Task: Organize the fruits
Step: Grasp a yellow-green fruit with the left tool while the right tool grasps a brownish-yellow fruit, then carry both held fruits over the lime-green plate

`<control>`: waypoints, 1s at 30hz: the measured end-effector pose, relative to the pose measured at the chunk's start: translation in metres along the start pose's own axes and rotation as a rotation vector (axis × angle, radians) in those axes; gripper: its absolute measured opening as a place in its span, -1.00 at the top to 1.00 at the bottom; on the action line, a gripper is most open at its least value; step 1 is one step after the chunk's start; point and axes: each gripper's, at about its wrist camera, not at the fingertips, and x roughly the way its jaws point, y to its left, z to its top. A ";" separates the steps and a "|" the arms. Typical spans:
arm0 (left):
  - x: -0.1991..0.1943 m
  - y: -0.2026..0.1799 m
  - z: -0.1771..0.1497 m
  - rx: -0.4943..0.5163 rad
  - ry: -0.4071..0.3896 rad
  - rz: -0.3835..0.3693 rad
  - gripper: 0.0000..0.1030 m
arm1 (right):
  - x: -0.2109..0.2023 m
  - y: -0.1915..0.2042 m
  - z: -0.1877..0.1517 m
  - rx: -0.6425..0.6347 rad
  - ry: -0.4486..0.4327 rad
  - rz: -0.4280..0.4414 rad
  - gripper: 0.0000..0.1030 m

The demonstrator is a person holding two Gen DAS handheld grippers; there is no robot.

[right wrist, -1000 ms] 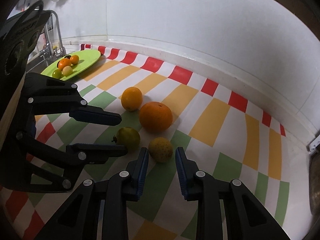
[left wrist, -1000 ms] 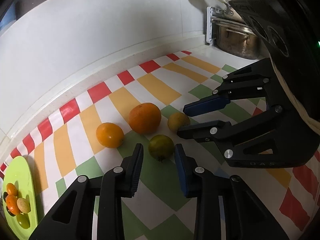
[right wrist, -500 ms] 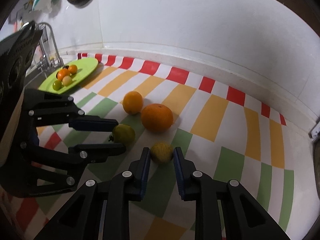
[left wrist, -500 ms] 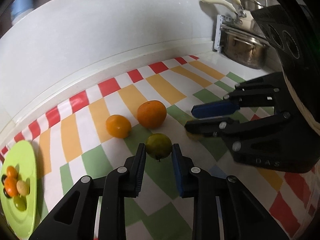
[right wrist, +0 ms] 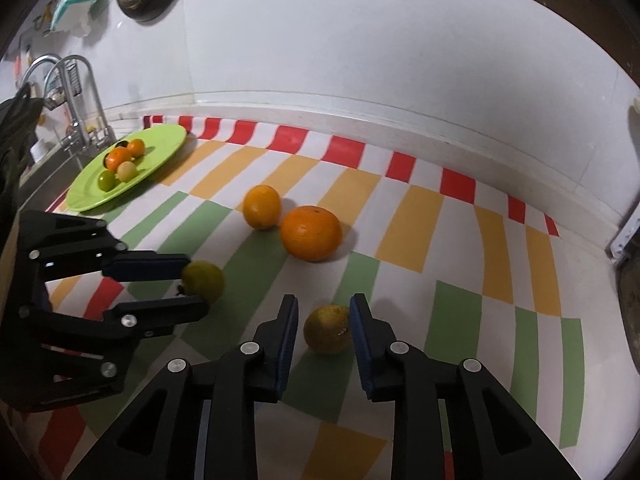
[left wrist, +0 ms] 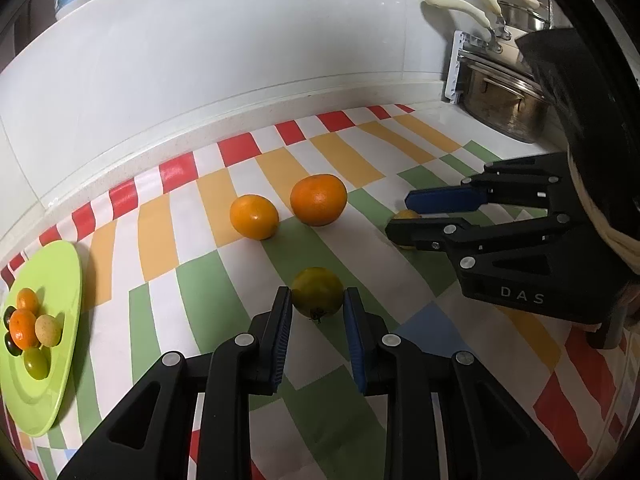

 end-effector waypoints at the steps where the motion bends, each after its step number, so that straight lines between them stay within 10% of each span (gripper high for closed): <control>1: 0.000 0.000 0.001 0.001 -0.001 0.001 0.49 | 0.002 -0.002 -0.001 0.011 0.003 0.007 0.46; 30: -0.097 0.045 -0.022 -0.145 -0.131 0.108 0.50 | -0.072 0.071 0.013 0.097 -0.117 -0.005 0.47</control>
